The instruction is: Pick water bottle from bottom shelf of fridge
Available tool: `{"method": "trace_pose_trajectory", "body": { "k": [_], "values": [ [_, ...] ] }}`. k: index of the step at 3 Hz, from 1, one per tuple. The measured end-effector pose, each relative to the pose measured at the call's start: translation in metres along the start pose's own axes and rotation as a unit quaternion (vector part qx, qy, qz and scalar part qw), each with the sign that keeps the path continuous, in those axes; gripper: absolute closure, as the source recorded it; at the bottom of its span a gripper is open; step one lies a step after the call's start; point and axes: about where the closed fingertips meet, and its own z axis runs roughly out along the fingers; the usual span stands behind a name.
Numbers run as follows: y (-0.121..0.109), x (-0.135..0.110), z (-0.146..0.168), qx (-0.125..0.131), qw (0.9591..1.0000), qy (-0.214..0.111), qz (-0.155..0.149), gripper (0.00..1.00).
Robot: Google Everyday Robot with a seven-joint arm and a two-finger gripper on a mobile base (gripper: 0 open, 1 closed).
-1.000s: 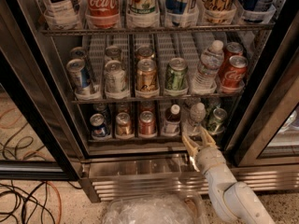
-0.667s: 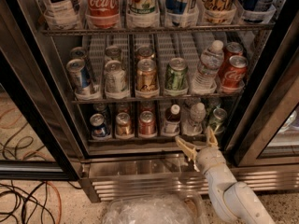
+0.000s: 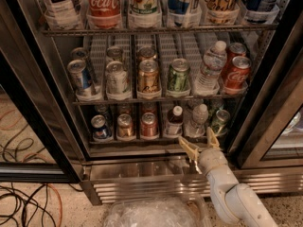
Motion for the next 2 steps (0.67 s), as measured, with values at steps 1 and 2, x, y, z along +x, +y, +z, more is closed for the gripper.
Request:
{"method": "trace_pose_trajectory", "body": {
  "k": [1,2],
  "values": [
    [-0.0028,-0.003,0.0064,0.004,1.0,-0.004,-0.003,0.32],
    [-0.0087,-0.0064,0.013,0.012,0.9999,-0.009,-0.003,0.33]
  ]
}}
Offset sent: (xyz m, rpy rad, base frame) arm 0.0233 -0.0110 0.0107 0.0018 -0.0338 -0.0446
